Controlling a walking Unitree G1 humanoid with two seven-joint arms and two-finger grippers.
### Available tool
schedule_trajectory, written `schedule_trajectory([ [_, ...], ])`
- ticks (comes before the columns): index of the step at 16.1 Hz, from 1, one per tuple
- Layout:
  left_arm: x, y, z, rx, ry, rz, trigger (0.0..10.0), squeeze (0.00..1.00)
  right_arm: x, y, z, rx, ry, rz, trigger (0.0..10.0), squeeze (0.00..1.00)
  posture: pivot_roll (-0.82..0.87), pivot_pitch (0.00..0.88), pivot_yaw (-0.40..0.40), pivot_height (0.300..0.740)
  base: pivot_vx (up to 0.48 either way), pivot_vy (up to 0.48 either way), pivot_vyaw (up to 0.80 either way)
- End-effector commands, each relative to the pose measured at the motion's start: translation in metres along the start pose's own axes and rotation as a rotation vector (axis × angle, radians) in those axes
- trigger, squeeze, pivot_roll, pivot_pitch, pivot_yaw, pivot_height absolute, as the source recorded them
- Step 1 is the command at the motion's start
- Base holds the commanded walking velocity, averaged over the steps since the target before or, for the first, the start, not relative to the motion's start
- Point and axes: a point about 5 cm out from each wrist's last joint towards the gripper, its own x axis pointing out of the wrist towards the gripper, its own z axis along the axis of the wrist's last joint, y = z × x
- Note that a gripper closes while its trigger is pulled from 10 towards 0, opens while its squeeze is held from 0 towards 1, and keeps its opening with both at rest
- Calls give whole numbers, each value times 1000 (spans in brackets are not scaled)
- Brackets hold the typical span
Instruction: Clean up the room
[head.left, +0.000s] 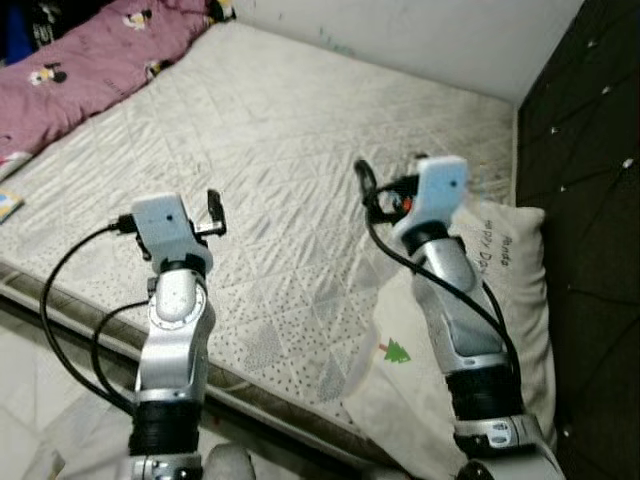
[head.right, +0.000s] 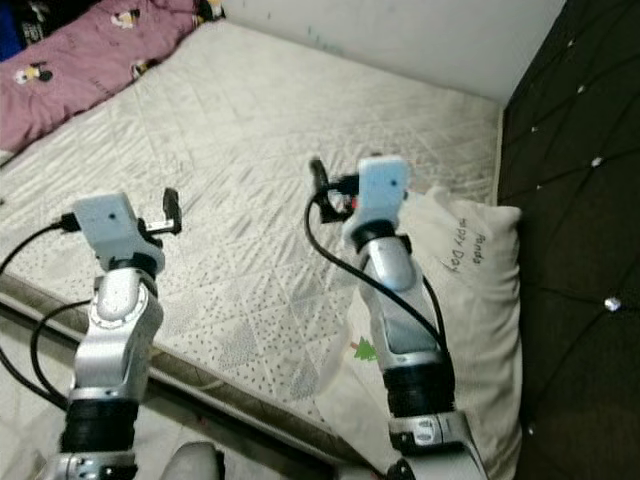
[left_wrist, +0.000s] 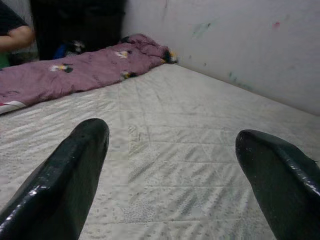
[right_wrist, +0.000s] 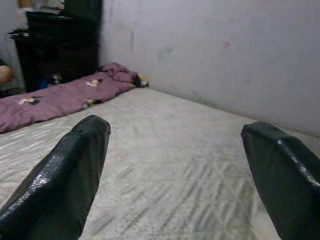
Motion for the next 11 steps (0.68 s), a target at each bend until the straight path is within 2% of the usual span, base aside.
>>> schedule_trajectory([
  [1, -2, -8, -3, -1, 9, -25, 10000, 0, -4, -12, -4, -11, 24, -51, 10000, 0, 20, 0, -62, 740, 0, 0, 0],
  [2, -2, -8, -4, -2, 11, -25, 10000, 0, -3, -11, -8, -28, 54, -64, 10000, 0, 20, 0, -62, 740, 0, 0, 0],
  [4, -2, -8, -4, -12, 17, -21, 10000, 0, -3, -9, -9, 7, 45, -60, 10000, 0, 20, 0, -62, 740, 0, 0, 0],
  [5, -2, -8, -5, -9, 15, -25, 10000, 0, -4, -10, -8, -27, 42, -41, 10000, 0, 26, 0, -69, 740, 0, 0, 0],
  [7, -2, -9, -5, -10, 18, -43, 10000, 0, -3, -13, -9, -24, 47, -65, 10000, 0, 27, 0, -66, 740, 0, 0, 0],
  [11, 0, -9, -6, -40, 33, -44, 10000, 0, -4, -19, -14, 34, 86, -122, 10000, 0, 23, 0, -66, 740, 0, 0, -706],
])
